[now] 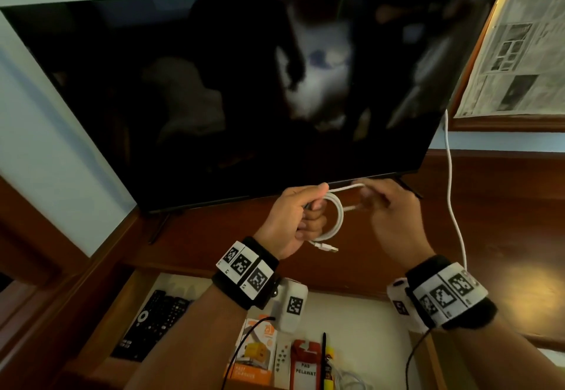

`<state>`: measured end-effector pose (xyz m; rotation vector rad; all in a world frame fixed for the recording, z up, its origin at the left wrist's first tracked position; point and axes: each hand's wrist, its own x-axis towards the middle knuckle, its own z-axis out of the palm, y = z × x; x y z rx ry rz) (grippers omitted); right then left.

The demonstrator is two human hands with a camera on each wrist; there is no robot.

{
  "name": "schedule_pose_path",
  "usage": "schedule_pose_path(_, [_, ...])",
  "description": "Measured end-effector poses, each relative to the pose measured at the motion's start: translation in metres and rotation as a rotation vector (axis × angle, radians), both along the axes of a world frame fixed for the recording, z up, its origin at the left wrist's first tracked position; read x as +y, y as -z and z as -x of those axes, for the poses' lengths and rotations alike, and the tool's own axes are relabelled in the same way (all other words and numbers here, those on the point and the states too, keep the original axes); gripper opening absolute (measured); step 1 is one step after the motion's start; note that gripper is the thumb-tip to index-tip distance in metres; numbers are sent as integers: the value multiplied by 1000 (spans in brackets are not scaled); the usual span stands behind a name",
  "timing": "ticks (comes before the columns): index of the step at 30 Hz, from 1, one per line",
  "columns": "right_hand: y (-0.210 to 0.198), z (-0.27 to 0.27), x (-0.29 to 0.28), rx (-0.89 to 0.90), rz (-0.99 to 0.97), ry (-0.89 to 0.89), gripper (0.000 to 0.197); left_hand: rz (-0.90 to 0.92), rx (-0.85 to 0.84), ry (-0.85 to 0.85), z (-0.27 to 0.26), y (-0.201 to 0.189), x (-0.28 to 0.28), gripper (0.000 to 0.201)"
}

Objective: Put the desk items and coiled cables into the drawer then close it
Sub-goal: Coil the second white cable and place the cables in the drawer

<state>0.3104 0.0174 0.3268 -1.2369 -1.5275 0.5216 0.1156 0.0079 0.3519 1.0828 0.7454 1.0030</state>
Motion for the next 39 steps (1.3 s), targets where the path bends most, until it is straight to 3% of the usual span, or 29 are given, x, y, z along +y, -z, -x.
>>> schedule_pose_path(4, [-12, 8, -1, 464, 140, -94, 19, -9, 27, 12, -4, -4, -1, 45])
schedule_pose_path(8, [-9, 11, -3, 709, 290, -227, 20, -11, 49, 7, -2, -2, -2, 46])
schedule_pose_path(20, [-8, 15, -10, 764, 417, -355, 23, 47, -14, 26, -3, -4, -3, 48])
schedule_pose_path(25, [-2, 31, -17, 808, 443, -308, 26, -9, -7, -16, -16, -4, -6, 47])
schedule_pose_path(28, [-6, 28, -21, 874, 428, -275, 25, 6, -26, -124, -17, -4, -7, 47])
schedule_pose_path(32, [-15, 28, -33, 721, 363, -278, 23, 68, -28, -292, -13, -1, -3, 44])
schedule_pose_path(36, [-20, 30, -46, 284, 182, -330, 35, 106, 2, -375, -21, -2, -5, 31])
schedule_pose_path(39, [-22, 35, -52, -5, 80, -294, 23, 101, 42, -394, -29, -1, -5, 26])
